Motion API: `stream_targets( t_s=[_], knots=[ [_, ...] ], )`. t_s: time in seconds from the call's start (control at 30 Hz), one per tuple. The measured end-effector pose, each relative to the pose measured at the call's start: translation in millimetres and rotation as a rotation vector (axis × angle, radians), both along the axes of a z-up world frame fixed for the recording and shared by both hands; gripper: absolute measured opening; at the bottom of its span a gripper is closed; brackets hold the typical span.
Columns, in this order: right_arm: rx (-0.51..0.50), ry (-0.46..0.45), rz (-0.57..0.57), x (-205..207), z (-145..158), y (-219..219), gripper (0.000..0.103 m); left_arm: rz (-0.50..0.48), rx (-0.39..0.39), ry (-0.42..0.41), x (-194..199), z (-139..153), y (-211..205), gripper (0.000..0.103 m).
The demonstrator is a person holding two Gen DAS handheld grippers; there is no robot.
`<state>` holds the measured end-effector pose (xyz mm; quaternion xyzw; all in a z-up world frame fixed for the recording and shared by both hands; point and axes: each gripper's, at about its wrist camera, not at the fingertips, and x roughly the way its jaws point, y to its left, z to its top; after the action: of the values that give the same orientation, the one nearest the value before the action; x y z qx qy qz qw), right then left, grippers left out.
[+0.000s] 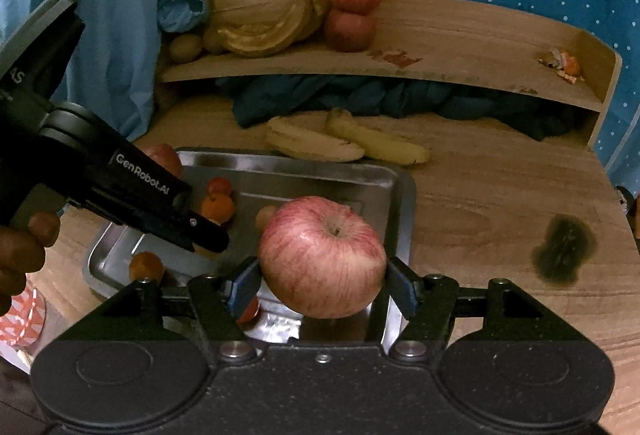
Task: Organize fruits
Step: 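Lower the pink apple onto the tray with the right tool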
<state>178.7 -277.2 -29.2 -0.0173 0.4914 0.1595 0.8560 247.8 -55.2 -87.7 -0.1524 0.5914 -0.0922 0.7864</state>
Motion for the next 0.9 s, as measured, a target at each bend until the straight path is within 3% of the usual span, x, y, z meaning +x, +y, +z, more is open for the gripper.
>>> stream_targets(
  t_s=[0.9],
  knots=[
    [-0.051, 0.055, 0.049, -16.9, -16.0, 7.8, 0.070, -0.005, 0.098, -0.039, -31.9, -12.7, -1.3, 0.028]
  ],
)
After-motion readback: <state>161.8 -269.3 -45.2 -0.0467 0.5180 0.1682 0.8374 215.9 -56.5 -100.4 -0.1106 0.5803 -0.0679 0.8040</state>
